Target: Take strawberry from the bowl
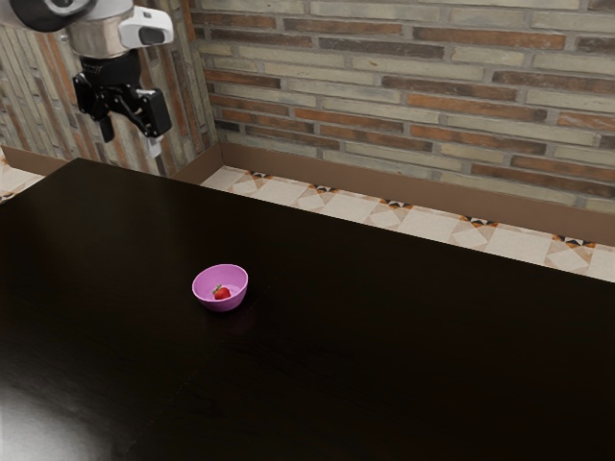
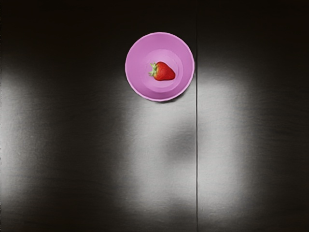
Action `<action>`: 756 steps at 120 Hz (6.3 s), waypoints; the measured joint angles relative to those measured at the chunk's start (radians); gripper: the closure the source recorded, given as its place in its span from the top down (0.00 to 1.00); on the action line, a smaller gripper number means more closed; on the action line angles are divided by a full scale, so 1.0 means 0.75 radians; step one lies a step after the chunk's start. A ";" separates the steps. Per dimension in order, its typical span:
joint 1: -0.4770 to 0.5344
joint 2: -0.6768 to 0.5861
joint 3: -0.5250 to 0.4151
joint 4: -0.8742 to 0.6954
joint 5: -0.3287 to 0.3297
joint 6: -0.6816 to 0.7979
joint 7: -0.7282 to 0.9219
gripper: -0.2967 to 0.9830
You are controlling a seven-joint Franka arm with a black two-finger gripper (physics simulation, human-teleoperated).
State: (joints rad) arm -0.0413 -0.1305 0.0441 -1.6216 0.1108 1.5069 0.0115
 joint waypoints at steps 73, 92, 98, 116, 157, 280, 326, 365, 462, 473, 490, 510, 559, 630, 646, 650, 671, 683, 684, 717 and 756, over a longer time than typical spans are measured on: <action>-0.051 0.201 -0.009 -0.464 -0.006 0.413 0.029 0.77; -0.038 0.288 -0.031 -0.465 0.002 0.524 0.194 0.77; -0.020 0.313 -0.032 -0.462 0.004 0.559 0.278 0.77; -0.008 0.325 -0.054 -0.459 0.070 0.633 0.506 0.76; -0.005 0.471 -0.016 -0.376 0.126 0.726 0.968 0.66; 0.031 0.722 -0.010 -0.249 0.110 0.839 1.899 0.58; 0.068 0.830 -0.010 -0.164 0.109 0.878 2.106 0.58; 0.071 0.863 -0.009 -0.155 0.085 0.916 2.216 0.53; 0.075 0.861 0.005 -0.207 0.024 0.981 2.336 0.47; 0.075 0.871 0.005 -0.205 0.024 0.996 2.345 0.47; 0.083 0.886 0.005 -0.205 0.024 1.019 2.356 0.47; 0.086 0.896 0.005 -0.206 0.021 1.041 2.367 0.46; 0.088 0.834 0.005 -0.250 -0.004 1.080 2.376 0.34; -0.230 0.240 -0.052 -0.917 -0.032 1.106 2.100 0.32; -0.198 0.304 -0.053 -0.920 -0.038 1.139 2.027 0.32; -0.188 0.312 -0.053 -0.921 -0.038 1.146 2.011 0.32; -0.183 0.346 -0.053 -0.919 -0.040 1.177 1.940 0.35; -0.183 0.339 -0.053 -0.916 -0.042 1.183 1.908 0.50; -0.183 0.339 -0.053 -0.916 -0.042 1.183 1.906 0.51; -0.221 0.189 -0.020 -0.519 -0.043 1.032 1.748 0.70; 0.000 0.019 0.102 0.008 -0.027 0.289 1.092 0.75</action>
State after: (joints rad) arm -0.0412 -0.1160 0.1204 -1.6157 0.0907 1.7236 0.8306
